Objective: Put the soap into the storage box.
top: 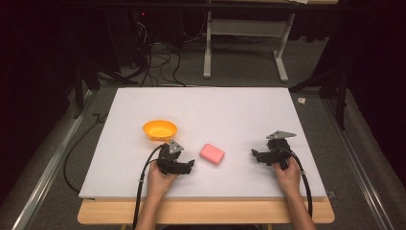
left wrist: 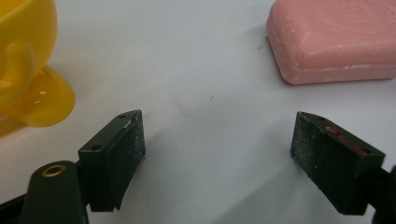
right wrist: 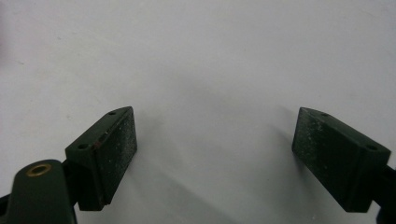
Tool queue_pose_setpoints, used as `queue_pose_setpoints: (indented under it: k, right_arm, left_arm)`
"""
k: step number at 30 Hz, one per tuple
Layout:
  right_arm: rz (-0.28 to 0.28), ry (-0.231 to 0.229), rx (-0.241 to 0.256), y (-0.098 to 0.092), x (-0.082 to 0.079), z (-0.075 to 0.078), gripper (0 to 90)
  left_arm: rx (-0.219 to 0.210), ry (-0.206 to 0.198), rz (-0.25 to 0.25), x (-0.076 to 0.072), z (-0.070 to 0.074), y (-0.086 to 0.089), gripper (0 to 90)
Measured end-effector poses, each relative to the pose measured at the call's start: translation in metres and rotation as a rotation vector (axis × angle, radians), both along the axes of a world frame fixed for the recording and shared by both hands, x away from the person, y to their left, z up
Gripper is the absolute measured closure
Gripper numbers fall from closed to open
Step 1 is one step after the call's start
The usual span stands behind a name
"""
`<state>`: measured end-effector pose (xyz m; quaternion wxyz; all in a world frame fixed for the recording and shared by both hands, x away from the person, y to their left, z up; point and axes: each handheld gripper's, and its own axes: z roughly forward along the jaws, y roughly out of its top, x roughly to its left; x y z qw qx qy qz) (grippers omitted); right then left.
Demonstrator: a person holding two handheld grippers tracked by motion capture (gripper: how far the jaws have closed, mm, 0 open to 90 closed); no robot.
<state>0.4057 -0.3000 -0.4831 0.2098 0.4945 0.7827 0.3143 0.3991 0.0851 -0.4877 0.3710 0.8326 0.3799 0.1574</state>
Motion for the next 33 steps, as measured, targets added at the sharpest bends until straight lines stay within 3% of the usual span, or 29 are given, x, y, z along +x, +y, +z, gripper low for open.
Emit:
queue_pose_setpoints:
  k: [33]
  right_arm:
    - [0.0,-0.002,-0.002,0.0001,-0.0001,0.0,14.6]
  left_arm:
    - [-0.005,0.004,0.007,0.0004,0.0004,0.0005,19.7]
